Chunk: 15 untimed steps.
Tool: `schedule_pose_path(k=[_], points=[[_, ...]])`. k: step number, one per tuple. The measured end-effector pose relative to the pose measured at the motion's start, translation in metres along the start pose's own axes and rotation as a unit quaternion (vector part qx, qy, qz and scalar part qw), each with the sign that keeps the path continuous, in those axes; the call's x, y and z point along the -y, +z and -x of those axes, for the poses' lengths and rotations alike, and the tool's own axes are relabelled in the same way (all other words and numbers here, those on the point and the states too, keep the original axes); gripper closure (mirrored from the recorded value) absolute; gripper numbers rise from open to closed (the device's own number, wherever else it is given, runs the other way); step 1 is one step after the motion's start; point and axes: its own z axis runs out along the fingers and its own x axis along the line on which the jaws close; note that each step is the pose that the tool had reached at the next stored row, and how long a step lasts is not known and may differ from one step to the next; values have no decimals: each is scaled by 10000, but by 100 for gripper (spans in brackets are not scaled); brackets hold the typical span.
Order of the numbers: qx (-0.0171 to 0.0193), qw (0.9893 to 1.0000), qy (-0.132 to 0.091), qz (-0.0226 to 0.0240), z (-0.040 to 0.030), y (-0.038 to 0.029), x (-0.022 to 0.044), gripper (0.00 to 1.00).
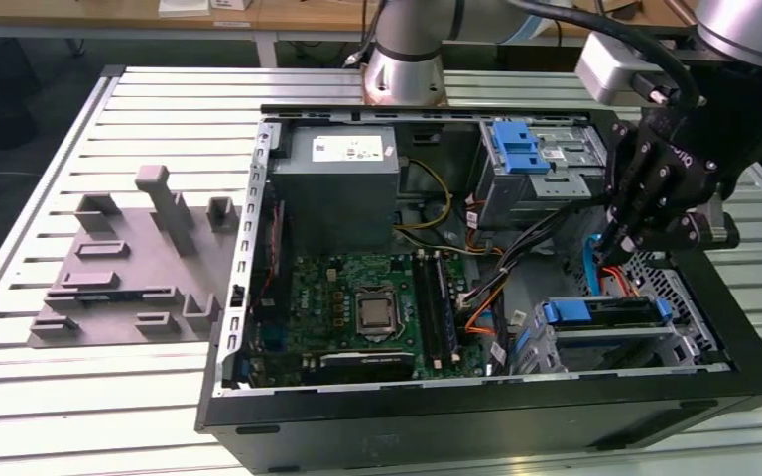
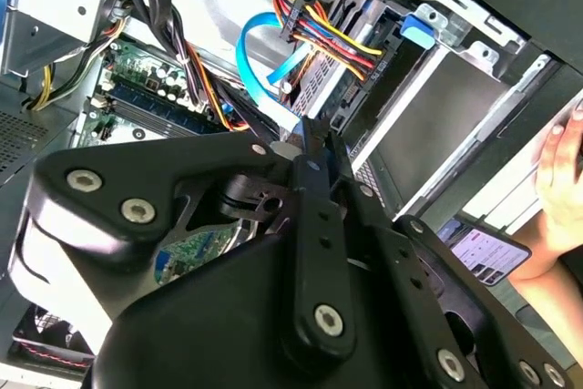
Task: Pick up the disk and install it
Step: 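Insert the second disk wire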
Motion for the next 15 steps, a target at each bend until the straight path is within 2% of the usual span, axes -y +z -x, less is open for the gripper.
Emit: schedule_pose_path(k=[10,15], points=[[1,10000,0,0,-57,44,2,84],[1,10000,0,0,-148,110,6,84]])
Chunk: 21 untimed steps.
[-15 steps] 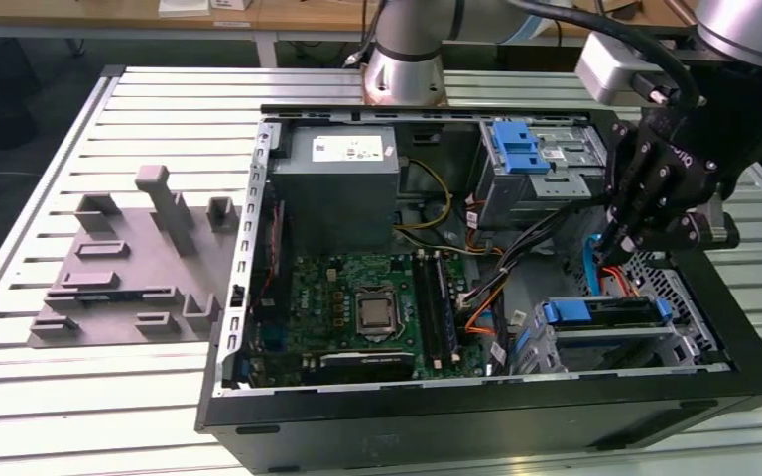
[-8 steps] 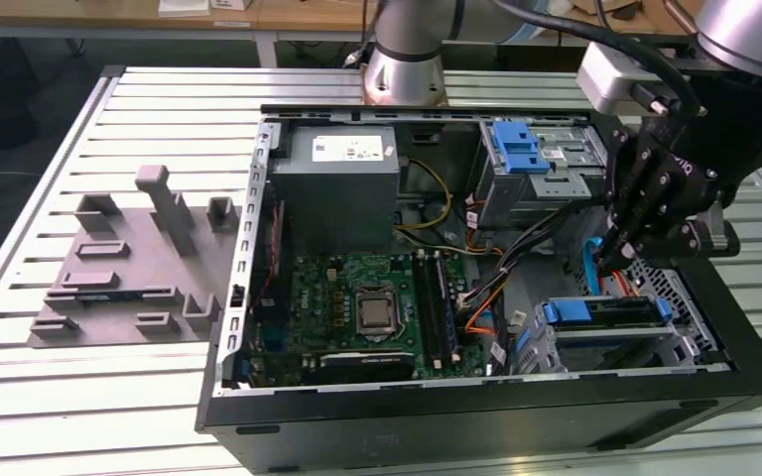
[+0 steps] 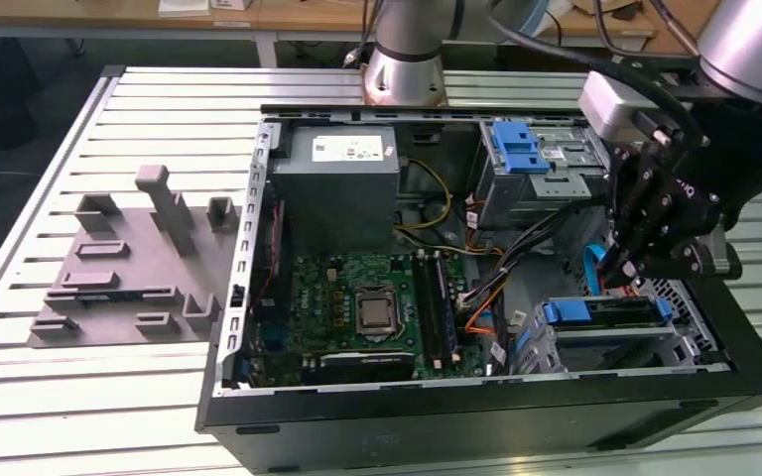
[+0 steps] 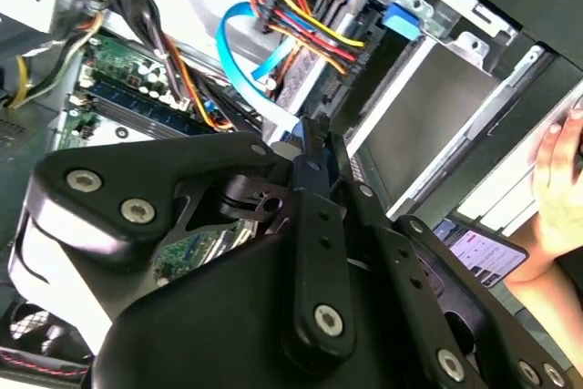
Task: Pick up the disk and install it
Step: 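Insert the second disk wire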
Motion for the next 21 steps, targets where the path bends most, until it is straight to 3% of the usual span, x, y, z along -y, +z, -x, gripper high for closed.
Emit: schedule_pose_path(k=[8,21], points=[[6,10000,-2,46,-25,118,98,84],[7,10000,12,61,-53,203,112,84]])
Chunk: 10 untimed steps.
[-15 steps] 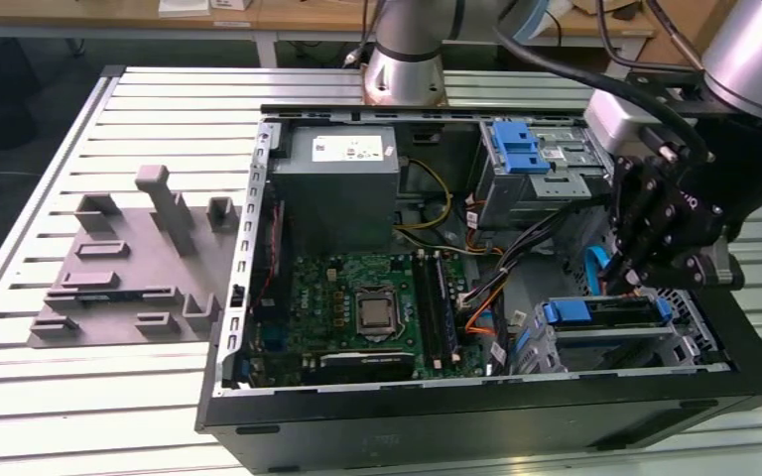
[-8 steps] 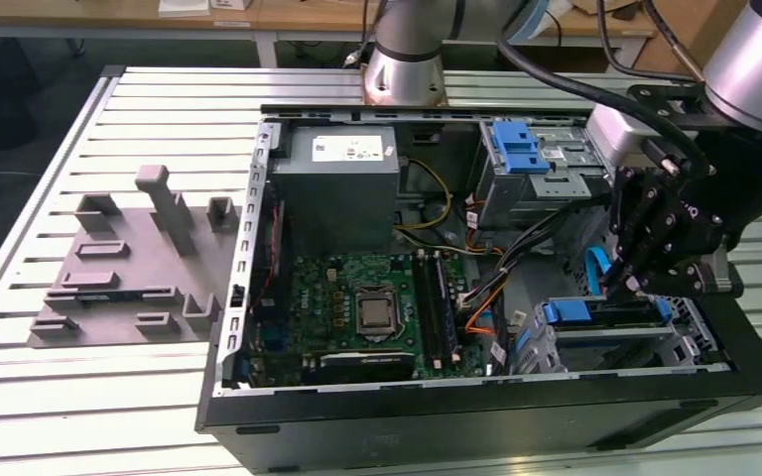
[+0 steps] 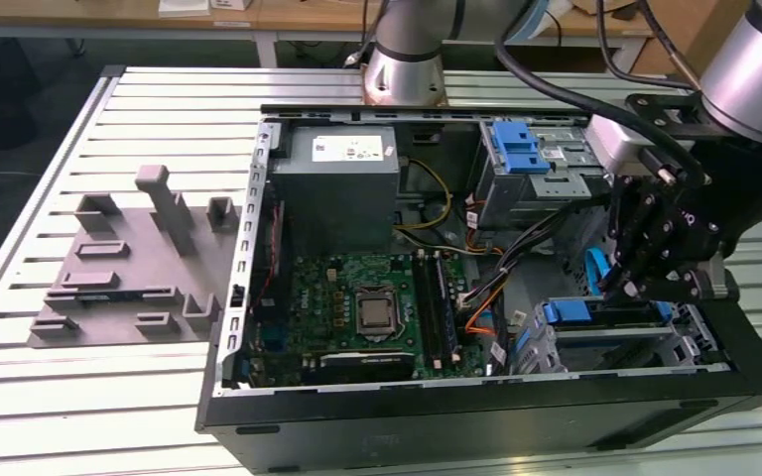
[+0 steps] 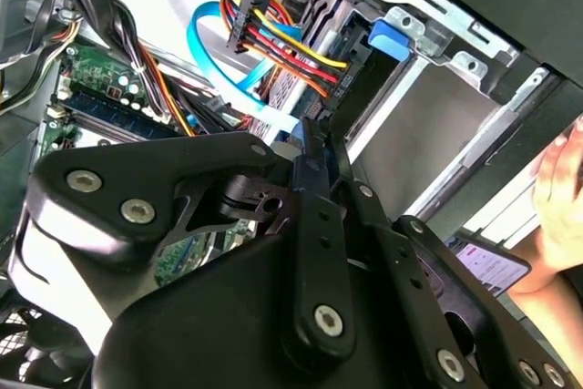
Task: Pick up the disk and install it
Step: 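Insert the second disk wire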
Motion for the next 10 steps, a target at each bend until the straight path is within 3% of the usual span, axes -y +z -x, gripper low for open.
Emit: schedule_pose_path(k=[10], points=[[6,10000,11,10,3,38,23,84]])
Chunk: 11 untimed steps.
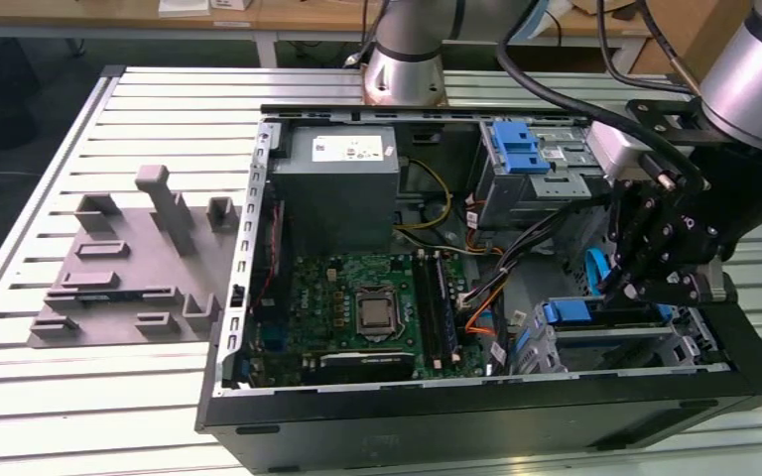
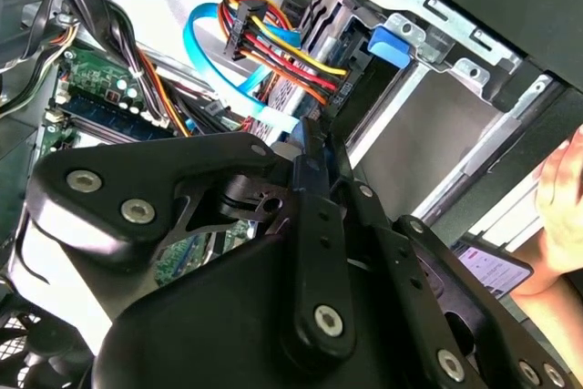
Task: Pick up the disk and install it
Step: 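Insert the second disk wire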
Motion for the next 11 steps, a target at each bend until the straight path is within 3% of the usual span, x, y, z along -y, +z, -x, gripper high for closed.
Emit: schedule_pose_path(k=[11], points=[[3,10000,7,1,8,11,8,84]])
